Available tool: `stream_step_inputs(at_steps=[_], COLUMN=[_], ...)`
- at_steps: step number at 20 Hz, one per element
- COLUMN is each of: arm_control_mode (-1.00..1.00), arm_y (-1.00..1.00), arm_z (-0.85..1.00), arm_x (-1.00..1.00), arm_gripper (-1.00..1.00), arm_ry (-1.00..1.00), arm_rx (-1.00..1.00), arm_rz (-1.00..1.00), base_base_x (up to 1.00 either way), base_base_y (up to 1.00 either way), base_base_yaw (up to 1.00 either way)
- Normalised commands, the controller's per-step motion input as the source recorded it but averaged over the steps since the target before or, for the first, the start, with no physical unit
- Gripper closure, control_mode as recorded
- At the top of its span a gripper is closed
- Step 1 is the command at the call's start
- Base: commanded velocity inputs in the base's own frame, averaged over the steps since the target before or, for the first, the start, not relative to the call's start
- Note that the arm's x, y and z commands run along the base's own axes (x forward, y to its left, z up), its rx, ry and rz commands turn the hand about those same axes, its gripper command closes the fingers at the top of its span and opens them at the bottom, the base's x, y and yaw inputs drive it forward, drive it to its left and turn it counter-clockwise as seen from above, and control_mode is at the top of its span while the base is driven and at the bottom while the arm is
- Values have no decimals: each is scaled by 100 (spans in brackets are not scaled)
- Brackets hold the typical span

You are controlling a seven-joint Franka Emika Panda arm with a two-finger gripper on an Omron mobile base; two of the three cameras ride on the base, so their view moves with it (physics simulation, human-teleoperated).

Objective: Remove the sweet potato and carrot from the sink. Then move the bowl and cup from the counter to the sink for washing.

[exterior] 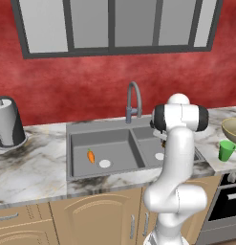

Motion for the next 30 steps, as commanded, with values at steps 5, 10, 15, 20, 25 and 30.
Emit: stream_step_inputs(at_steps=[5,10,15,20,25,30], arm_control_mode=[-100,-100,-100,-100,-100,-100], arm_y=[0,0,0,4,11,23], arm_z=[42,45,43,36,34,25], arm_x=[-25,-30,-33,-36,-32,-29], arm_gripper=[100,100,100,100,100,100], arm_ry=[0,0,2,0,1,0], arm_rx=[0,-4,-6,-1,0,0], arm_rz=[16,21,20,14,13,11], base_base_x=[0,0,0,0,0,0], base_base_y=[0,0,0,0,0,0], base_base_yaw=[0,0,0,0,0,0])
